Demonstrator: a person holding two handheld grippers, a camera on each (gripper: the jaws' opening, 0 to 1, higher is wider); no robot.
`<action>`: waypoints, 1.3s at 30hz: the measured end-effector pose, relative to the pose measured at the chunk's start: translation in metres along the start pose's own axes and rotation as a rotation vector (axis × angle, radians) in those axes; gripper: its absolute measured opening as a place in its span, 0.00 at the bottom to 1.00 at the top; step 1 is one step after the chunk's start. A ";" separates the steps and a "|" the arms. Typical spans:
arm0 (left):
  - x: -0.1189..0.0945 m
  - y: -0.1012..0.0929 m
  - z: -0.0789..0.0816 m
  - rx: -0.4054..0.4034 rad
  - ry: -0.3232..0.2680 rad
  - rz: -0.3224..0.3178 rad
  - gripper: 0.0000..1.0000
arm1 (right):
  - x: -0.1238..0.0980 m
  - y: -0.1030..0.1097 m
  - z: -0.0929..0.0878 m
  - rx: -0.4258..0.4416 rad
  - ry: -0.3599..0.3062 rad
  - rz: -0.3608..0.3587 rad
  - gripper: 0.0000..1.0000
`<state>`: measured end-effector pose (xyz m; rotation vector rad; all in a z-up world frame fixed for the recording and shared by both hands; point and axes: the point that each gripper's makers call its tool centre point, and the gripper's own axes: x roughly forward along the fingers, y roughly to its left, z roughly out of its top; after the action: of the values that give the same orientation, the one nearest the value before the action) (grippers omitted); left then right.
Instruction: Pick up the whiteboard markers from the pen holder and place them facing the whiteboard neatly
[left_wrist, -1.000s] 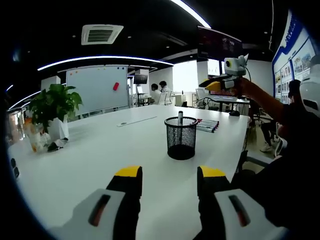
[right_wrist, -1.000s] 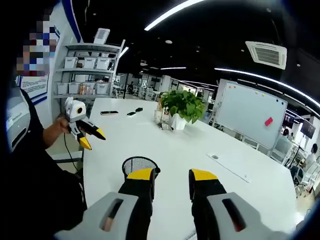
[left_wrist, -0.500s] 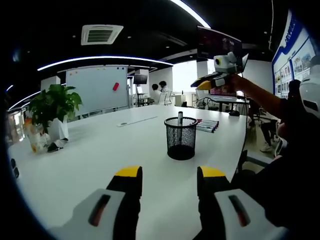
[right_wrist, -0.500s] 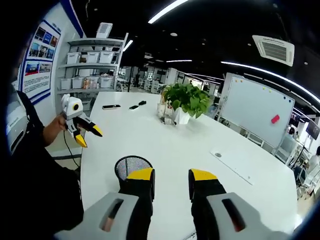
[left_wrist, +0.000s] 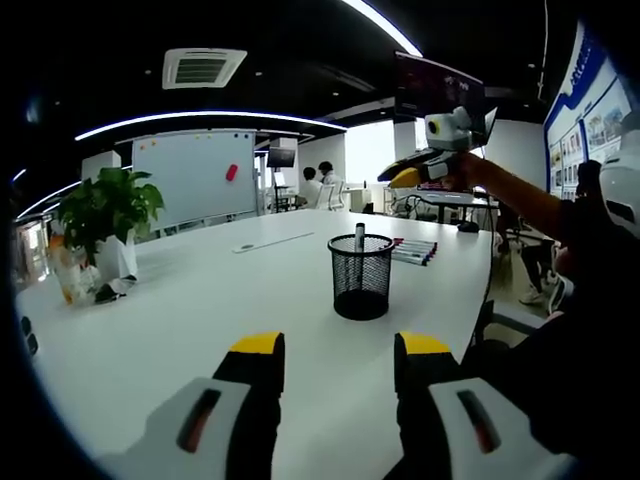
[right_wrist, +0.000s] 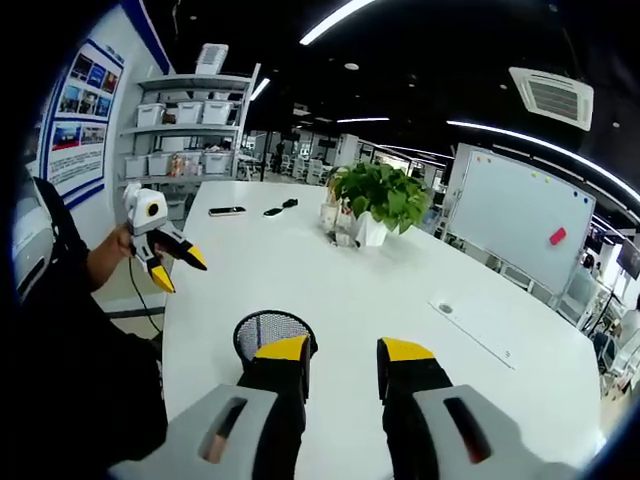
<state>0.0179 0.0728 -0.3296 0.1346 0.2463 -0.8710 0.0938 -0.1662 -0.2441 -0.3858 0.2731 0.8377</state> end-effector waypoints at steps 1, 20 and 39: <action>0.000 -0.001 0.000 -0.001 -0.003 -0.001 0.45 | 0.001 0.000 -0.002 0.004 0.005 0.002 0.30; 0.003 -0.004 0.000 -0.010 -0.001 -0.008 0.45 | 0.007 0.008 -0.008 -0.006 0.021 0.015 0.30; 0.003 -0.003 -0.001 -0.005 0.012 -0.006 0.45 | 0.000 0.001 -0.016 0.005 0.008 -0.008 0.30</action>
<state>0.0174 0.0685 -0.3310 0.1346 0.2603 -0.8757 0.0918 -0.1728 -0.2589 -0.3852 0.2810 0.8274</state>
